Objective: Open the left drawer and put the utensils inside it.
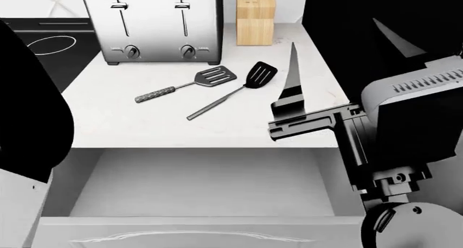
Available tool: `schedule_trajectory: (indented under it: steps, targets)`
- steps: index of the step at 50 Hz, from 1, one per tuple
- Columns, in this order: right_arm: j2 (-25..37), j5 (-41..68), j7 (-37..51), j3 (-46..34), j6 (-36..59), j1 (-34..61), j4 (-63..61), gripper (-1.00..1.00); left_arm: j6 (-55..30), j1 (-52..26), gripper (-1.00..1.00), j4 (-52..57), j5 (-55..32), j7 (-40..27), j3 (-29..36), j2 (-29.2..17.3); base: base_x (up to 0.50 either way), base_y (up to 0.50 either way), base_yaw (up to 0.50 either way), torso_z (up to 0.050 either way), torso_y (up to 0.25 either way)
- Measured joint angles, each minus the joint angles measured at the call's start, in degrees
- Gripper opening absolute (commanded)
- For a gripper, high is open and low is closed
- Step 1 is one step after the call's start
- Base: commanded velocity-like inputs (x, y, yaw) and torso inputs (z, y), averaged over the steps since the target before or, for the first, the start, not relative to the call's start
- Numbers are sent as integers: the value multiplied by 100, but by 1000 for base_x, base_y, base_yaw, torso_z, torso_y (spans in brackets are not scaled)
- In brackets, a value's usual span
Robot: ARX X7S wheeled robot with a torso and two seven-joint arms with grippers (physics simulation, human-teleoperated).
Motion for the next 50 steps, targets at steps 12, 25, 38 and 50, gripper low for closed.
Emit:
schedule_trajectory:
  steps: [12,25,38,50]
  targets:
    - [252,163,217,-254,-243,75,33,100,-63,-29,100,-8,-197,-148,7,-51,112,0,0,0,0]
    - [439,234,380,-472,-415,115,69,100,-144,-64,100,29,-316,-234,11,-74,0,0,0,0,0]
    - [558,320,522,-600,-514,150,94,100,-207,-105,100,48,-401,-289,13,-97,0,28,0,0,0]
    - [648,368,618,-710,-593,184,118,100,-221,-111,100,46,-470,-338,12,-111,0,96,0,0,0]
